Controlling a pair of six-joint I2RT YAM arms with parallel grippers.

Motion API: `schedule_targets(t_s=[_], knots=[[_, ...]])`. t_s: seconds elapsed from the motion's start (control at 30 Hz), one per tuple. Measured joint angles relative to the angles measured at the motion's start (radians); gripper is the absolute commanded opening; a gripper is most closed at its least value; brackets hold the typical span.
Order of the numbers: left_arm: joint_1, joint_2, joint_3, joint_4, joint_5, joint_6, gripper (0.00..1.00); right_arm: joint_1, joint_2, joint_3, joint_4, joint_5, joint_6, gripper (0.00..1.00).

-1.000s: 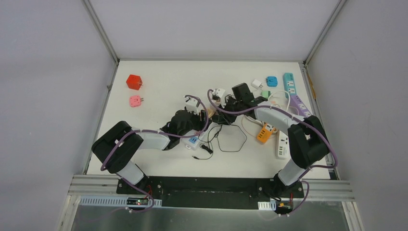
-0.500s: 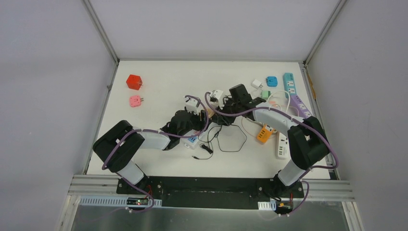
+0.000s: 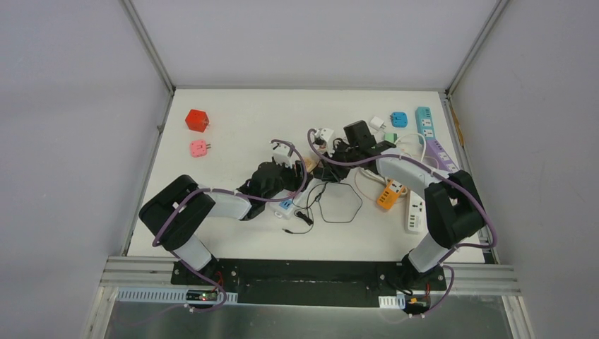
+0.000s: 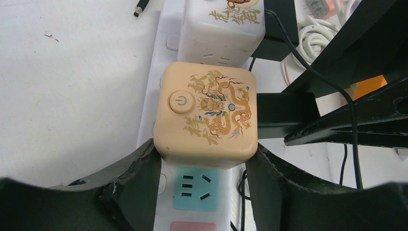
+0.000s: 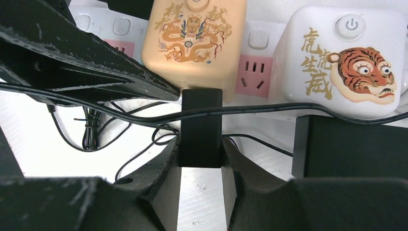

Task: Pull the plug off the socket
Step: Remove the plug from the socket.

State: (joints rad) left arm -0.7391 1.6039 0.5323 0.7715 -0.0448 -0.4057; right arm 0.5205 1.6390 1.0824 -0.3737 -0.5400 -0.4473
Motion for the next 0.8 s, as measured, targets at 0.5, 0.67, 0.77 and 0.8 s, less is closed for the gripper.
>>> schedule_targets(t_s=[0.5,0.67,0.77,0.8], knots=[[0.001,0.001,-0.006,-0.002,-0.007,0.008,0.0,0.113,-0.04,-0.026,0.013,0.189,0.011,0.0],[0.0,0.015,-0.001,0.008,-0.007,0.003,0.0,0.044,-0.043,-0.033,0.014,0.102,0.008,0.0],[-0.002,0.026,0.01,0.011,-0.004,-0.007,0.0,-0.004,-0.057,-0.045,0.014,0.031,0.008,0.0],[-0.003,0.029,0.013,0.011,0.0,-0.011,0.0,-0.013,-0.062,-0.048,0.013,0.017,0.009,0.0]])
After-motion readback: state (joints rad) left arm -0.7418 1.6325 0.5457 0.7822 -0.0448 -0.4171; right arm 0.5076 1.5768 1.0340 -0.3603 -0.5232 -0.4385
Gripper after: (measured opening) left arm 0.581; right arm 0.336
